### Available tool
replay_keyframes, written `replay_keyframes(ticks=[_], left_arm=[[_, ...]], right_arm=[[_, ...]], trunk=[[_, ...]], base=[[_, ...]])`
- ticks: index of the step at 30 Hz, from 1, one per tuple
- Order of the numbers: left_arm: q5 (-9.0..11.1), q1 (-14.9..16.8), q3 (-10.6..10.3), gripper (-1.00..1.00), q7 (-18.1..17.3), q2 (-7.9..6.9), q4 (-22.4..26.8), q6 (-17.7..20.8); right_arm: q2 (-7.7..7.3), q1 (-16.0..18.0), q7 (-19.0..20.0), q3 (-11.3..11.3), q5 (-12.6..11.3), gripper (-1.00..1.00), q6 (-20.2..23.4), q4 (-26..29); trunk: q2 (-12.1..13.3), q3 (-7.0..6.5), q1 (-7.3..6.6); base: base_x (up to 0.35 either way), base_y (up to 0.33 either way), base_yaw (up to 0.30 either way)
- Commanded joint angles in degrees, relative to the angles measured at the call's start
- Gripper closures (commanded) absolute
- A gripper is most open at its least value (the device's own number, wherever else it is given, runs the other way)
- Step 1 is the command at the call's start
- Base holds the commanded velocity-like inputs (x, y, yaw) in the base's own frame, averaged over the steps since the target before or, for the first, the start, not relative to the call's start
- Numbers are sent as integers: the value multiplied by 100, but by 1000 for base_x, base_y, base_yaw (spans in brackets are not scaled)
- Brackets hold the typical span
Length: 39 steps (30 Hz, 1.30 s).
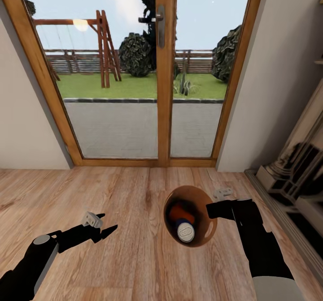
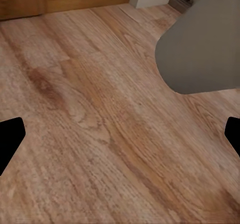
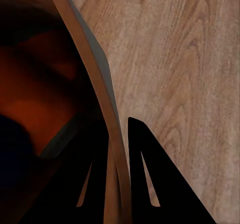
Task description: Put the three can of soda from the living room inside the tash can in the kitchen.
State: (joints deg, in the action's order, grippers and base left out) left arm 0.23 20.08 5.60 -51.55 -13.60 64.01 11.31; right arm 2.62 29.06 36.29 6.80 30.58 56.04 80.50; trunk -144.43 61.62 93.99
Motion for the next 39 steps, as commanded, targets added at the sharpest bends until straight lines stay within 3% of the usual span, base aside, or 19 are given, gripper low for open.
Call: replay_keyframes(ticks=[1,10,12,30,36,39], left_arm=[[3,-1,2,-100,28,9,-3,-11],[15,-3,10,-100,317,53,-11,-52],[18,-3,11,-100,472,58,-11,-54],[22,-4,-5,-100,1607,142,-11,-51],[23,-3,8,-100,2262,246,-10,-50],[33,-3,15,-100,2787,324,-6,-50]], right_arm=[[1,2,36,1,-147,100,44,1],[2,3,45,27,-160,100,243,0],[-2,3,49,34,-173,100,396,-4],[-16,3,46,65,-152,100,396,-64],[-35,3,38,70,-149,100,396,-79],[-44,3,37,73,-149,100,396,-86]], trunk=[[0,-1,-1],[0,-1,-1],[0,-1,-1],[0,-1,-1],[0,-1,-1],[-2,21,2]], base=[[0,0,0],[0,0,0],[0,0,0],[0,0,0],[0,0,0],[0,0,0]])
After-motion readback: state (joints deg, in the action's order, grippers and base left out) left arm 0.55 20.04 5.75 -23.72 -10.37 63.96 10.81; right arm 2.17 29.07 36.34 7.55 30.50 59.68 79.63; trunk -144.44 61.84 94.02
